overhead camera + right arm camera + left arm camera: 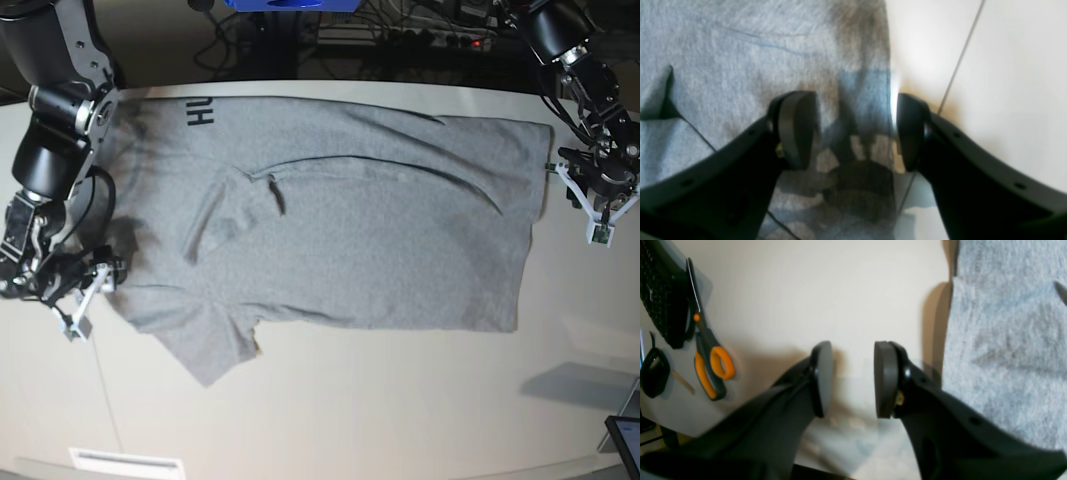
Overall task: Fold the T-shirt properly
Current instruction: 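Move the right gripper down the shirt side and grasp near the sleeve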
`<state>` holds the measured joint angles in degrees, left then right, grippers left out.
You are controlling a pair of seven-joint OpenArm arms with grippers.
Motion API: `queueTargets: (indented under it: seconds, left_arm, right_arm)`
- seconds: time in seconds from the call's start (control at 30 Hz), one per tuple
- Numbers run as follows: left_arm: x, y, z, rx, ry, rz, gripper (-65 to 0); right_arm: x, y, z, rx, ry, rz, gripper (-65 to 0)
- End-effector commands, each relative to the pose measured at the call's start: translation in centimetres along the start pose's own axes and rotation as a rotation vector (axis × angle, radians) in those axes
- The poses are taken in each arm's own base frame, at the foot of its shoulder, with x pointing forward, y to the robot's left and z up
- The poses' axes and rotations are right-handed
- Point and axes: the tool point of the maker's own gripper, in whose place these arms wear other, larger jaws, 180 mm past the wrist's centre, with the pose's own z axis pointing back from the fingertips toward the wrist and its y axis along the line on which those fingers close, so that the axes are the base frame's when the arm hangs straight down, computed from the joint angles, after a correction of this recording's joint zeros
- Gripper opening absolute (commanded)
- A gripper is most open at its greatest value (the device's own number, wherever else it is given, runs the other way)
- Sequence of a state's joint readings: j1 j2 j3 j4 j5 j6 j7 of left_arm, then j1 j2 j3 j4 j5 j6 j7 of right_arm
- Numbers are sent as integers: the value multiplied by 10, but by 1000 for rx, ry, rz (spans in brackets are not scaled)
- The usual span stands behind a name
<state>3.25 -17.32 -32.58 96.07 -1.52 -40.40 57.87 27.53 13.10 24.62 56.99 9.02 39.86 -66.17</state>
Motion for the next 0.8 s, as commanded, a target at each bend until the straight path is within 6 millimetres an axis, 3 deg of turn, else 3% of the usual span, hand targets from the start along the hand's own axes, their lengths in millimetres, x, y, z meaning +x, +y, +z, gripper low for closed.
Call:
queueTargets:
  seconds: [0.0, 0.13, 0.43, 0.53, 0.67, 0.77]
  left_arm:
    - [10, 11, 5, 29, -31, -3, -433]
    - [10, 11, 5, 29, -31, -3, -433]
    - [12, 14, 5, 34, -35, -4, -433]
    - [12, 14, 5, 34, -35, -4, -433]
    - [13, 14, 5, 35, -36, -3, -433]
    - [15, 15, 5, 36, -40, -1, -433]
  right_arm:
    - [26, -4, 12, -9, -63, 10, -279]
    - [27, 0, 10, 2, -64, 9, -284]
    - [31, 20, 0, 23, -43, 67, -409]
    - [35, 21, 0, 24, -64, 68, -483]
    - [35, 20, 0, 23, -70, 68, -650]
    - [34, 20, 0, 22, -69, 68, -649]
